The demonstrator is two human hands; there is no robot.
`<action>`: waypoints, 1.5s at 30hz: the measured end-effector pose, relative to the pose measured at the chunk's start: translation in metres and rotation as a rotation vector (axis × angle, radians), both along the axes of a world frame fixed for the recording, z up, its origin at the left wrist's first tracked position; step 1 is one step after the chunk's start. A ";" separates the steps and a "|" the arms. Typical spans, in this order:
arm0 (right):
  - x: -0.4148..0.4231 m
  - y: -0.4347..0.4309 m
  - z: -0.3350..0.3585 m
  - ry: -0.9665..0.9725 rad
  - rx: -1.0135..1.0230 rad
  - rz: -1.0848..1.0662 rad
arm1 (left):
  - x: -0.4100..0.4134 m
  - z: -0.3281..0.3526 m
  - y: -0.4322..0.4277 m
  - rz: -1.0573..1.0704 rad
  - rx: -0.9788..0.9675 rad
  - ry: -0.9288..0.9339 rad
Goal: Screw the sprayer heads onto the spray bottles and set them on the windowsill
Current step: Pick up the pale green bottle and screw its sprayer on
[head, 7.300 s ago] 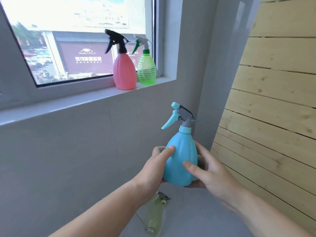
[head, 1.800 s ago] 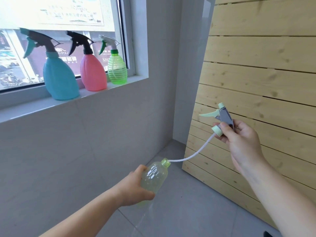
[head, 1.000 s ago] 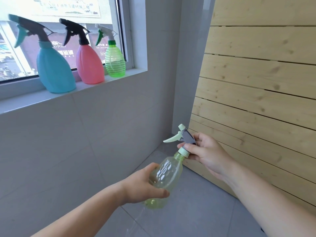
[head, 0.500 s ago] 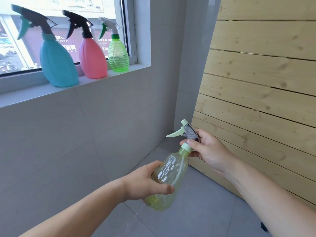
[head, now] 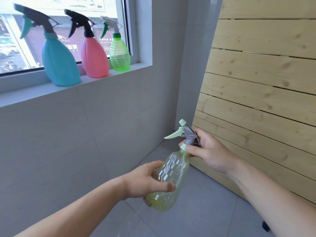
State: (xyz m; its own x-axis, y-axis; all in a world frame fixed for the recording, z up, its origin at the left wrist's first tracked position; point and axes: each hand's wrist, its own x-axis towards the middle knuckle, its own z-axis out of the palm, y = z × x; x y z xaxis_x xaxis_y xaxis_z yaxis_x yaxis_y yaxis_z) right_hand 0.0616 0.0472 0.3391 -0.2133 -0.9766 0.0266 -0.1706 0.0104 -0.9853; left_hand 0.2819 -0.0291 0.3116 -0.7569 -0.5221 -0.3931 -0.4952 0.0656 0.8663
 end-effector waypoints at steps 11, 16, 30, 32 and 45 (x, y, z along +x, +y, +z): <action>0.002 -0.003 -0.007 -0.074 0.031 -0.049 | -0.003 0.005 0.000 -0.043 -0.055 -0.028; 0.000 -0.005 -0.009 -0.041 -0.015 -0.041 | -0.001 0.004 0.000 -0.033 -0.077 -0.041; 0.005 -0.010 -0.018 0.088 -0.001 -0.132 | -0.001 -0.002 -0.001 -0.038 -0.064 -0.020; 0.003 -0.010 -0.017 0.025 0.029 -0.093 | -0.001 -0.002 -0.002 -0.034 -0.066 -0.014; 0.000 -0.006 -0.009 -0.188 0.038 0.007 | -0.002 -0.006 -0.006 -0.041 -0.039 0.015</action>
State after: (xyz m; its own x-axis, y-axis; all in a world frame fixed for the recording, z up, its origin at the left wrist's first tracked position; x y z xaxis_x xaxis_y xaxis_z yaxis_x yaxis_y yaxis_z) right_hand 0.0613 0.0415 0.3298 -0.2047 -0.9775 -0.0500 0.0166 0.0476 -0.9987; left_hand 0.2798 -0.0346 0.3059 -0.7833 -0.5056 -0.3617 -0.4787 0.1194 0.8698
